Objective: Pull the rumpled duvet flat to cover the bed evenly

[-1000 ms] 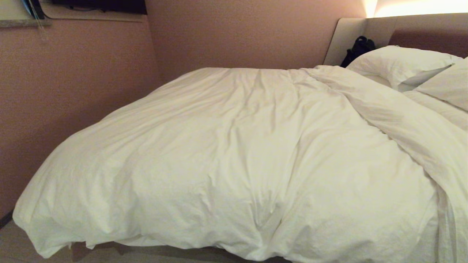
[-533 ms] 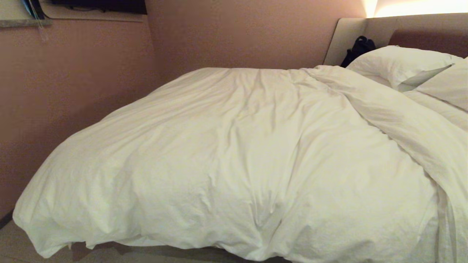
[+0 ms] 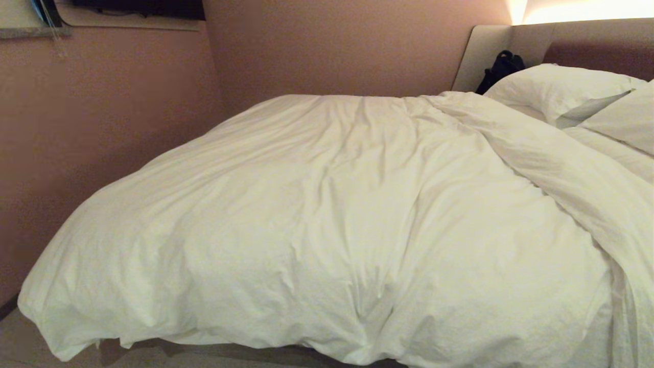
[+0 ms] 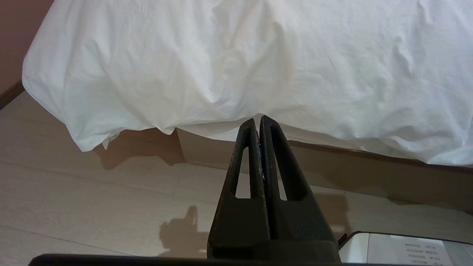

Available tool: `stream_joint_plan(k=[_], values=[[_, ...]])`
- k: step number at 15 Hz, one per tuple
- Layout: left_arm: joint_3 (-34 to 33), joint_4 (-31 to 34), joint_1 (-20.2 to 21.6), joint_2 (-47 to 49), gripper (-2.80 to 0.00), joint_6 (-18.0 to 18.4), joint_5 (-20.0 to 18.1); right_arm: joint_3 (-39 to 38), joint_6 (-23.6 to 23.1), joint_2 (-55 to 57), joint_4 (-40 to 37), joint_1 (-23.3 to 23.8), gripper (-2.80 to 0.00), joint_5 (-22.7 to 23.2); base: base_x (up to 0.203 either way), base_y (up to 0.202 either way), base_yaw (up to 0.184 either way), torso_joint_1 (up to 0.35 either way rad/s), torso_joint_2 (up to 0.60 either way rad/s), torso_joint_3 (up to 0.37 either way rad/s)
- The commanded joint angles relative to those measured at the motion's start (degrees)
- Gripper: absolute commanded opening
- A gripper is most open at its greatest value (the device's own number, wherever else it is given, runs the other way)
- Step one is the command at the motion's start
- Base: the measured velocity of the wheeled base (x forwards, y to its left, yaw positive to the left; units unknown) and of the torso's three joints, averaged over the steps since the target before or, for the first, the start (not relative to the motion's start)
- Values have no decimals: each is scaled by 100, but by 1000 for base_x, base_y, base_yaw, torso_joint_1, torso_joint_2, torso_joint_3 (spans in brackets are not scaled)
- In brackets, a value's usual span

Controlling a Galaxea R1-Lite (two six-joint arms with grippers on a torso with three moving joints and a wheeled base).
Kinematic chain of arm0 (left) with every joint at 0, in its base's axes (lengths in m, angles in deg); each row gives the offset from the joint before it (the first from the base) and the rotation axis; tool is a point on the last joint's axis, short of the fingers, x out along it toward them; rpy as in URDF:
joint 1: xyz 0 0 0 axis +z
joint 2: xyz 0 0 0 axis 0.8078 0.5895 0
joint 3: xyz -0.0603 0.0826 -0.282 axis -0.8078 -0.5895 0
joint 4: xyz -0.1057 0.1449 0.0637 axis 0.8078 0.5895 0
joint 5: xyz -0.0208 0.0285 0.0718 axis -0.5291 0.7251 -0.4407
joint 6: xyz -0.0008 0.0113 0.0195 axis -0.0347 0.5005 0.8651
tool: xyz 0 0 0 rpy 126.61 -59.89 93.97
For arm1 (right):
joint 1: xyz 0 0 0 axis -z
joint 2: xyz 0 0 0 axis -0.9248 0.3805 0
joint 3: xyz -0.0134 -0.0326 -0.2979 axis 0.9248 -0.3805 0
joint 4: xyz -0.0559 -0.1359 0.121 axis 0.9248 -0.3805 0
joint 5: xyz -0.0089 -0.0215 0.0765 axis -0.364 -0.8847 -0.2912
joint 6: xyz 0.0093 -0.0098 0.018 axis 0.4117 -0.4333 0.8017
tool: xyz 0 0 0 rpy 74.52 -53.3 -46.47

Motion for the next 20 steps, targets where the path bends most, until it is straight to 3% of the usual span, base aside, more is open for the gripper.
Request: stream_joint_plan(k=[1,3,20], values=[[0,5,2,-2,-280,-2,3,-13,87,-2,219,-1,-280,-1,0,0,0,0,0,0],[0,5,2,-2,-280,-2,3,-13,328,-2,245,-1,-280,-1,0,0,0,0,0,0],[0,5,2,-2,-280,6,-6,-13,329,-2,245,-1,-280,-1,0,0,0,0,0,0]])
